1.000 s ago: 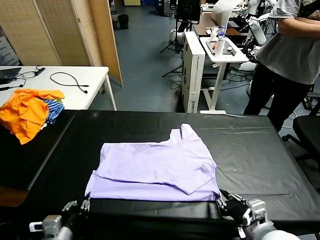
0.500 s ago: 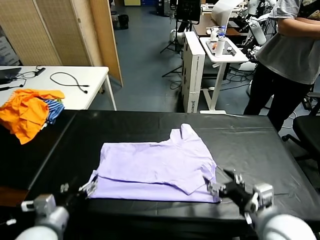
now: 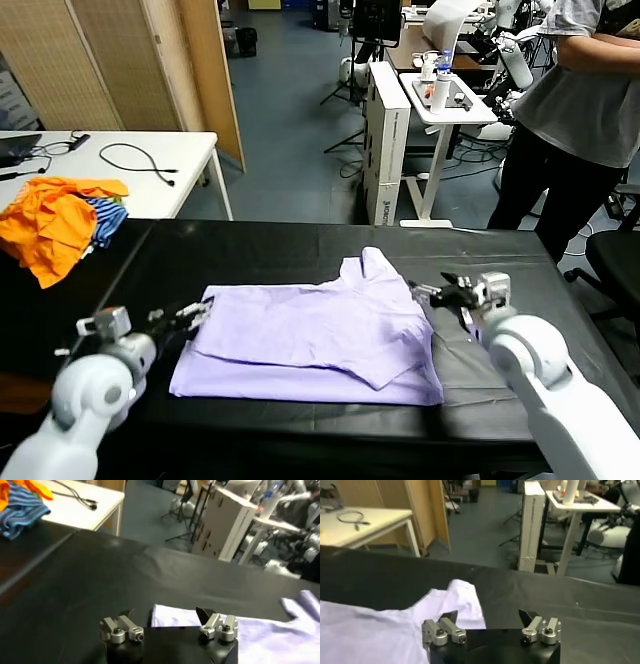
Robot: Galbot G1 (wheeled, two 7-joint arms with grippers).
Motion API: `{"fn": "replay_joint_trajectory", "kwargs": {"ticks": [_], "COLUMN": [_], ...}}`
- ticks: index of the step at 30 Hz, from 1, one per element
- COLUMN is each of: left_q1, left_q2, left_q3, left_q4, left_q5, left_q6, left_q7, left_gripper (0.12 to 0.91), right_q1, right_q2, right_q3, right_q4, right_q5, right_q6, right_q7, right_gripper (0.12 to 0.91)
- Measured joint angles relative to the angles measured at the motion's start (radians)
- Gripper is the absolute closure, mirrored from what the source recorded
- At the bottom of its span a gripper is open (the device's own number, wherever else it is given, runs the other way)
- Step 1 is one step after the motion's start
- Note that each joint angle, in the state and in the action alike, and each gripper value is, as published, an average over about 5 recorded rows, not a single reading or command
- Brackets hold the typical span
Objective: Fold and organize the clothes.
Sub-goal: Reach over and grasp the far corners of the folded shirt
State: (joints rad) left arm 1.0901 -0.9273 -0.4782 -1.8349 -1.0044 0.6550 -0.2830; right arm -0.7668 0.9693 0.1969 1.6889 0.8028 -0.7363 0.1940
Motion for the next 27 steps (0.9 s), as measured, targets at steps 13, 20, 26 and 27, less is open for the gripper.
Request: {"fn": "replay_joint_trajectory", "kwargs": {"ticks": [13,20,26,27], "left_q1": [-0.237,-0.247,-0.240,-0.238], "left_q2": [-0.009,-0.007,-0.007,-0.007], "left_q3": [0.171,0.186,0.187,0.187], "left_q4": [0.238,0.261,0.262,0.261], "left_q5": [0.016,0.012,0.013,0.013], "left_q6": [0.025,0.033,0.042,0.044], "left_q7": [0.030,0.041,0.044,0.044], "left_gripper": [0.123,0.123,0.128,0.137], "right_q1": [0.102,0.140,0.163,0.167], "right_q2": [0.031,0.041,0.048,0.050], "right_q3": [-0.097,-0.147,-0.181,-0.185], "right_q4": [-0.127,-0.166,-0.198,-0.204], "right_q5": [-0.032,-0.045,-0.067,-0.071], "right_q6": [0.000,0.000,0.000,0.000], "right_q7": [-0.030,-0.047,-0.073,-0.077], "right_gripper": [0.118,0.119,0.201,0.228]}}
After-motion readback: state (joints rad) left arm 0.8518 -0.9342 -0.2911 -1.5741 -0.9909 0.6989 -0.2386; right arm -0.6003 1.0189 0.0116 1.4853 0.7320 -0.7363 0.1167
